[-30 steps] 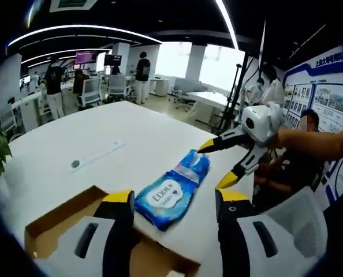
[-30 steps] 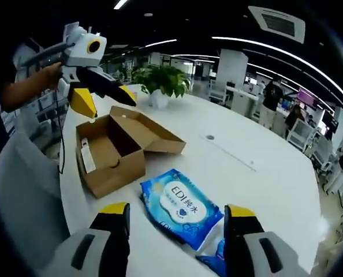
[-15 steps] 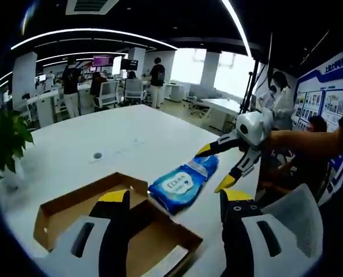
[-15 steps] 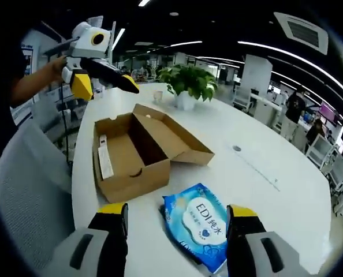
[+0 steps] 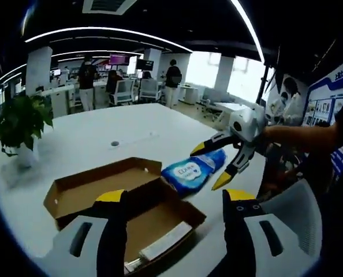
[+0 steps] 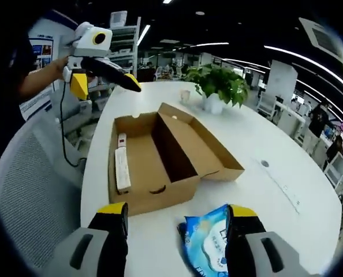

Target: Operate the shoe box by opening the lid, removing the specified soft item, and placing it in the target area until the item is outside and the box remains undamaged.

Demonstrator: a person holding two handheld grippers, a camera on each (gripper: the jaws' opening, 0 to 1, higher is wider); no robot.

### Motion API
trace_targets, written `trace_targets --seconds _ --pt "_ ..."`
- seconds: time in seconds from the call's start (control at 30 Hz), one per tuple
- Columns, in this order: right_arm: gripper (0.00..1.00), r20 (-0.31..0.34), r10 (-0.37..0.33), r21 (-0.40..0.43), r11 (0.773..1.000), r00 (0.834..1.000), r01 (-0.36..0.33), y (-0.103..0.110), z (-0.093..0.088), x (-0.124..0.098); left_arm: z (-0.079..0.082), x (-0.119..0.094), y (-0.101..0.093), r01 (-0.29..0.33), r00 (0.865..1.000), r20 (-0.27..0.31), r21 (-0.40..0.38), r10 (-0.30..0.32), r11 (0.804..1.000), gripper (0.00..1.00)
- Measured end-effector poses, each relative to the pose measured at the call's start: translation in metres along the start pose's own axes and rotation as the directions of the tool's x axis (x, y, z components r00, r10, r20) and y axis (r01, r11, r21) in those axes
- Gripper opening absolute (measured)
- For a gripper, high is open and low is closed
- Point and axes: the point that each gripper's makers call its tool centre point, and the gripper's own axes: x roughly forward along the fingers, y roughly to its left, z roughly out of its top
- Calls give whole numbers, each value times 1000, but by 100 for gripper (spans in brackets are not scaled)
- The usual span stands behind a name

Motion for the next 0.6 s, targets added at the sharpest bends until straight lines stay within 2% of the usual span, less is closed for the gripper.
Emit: trace_targets --seconds 0.27,0.4,0.5,0.6 --pt "68 -20 68 -36 997 997 -69 11 8 20 -12 -17 5 -36 999 3 1 36 999 70" --pt "67 -32 100 -54 993 994 -102 18 11 28 -19 -27 4 -48 998 35 59 46 997 72" --pt "67 -50 119 -75 990 992 -122 23 10 35 -32 -32 4 -35 999 24 31 34 999 76" --pt "67 -62 132 -94 986 989 -137 25 13 41 -42 -37 2 -34 999 12 50 34 998 79"
